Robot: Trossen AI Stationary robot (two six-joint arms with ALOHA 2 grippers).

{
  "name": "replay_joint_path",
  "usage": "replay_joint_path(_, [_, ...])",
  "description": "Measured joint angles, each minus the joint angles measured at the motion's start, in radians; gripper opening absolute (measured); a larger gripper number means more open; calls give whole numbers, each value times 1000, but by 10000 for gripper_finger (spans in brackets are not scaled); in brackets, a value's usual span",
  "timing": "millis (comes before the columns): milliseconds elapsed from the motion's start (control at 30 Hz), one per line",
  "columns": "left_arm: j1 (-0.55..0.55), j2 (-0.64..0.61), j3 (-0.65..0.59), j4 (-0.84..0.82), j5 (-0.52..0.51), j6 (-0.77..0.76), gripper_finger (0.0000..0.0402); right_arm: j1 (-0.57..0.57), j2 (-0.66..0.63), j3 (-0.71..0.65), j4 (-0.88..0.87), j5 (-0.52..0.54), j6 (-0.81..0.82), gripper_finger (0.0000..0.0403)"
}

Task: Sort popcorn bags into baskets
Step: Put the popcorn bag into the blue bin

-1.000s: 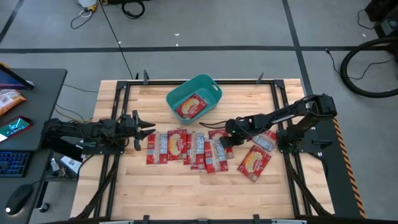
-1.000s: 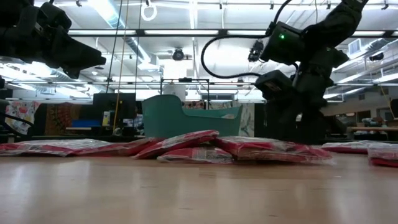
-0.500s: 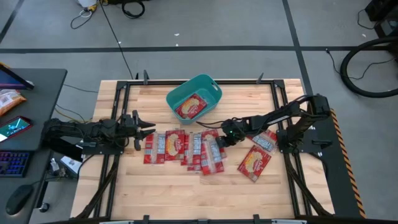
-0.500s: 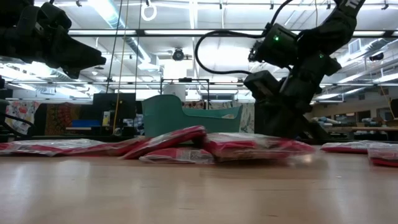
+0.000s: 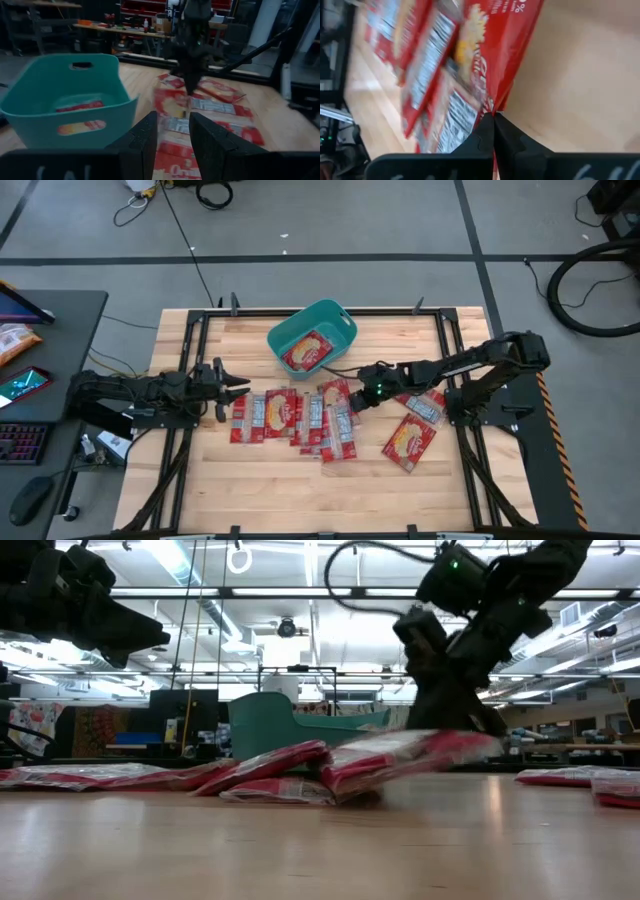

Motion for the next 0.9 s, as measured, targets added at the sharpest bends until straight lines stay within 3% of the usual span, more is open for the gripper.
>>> replay_joint_path(200, [0, 0, 0, 6, 110, 0, 119, 11, -52, 0, -11, 70, -119, 2])
replay_joint_path(500, [0, 0, 0, 13, 111, -78, 119, 34, -110, 0, -6, 84, -357, 1])
replay_joint_path(700, [0, 0, 0, 127, 111, 110, 119, 34, -125, 1, 47, 144, -498, 1])
replay_joint_path(900, [0, 0, 0, 266, 101, 258, 119, 35, -125, 2, 141, 98, -578, 1])
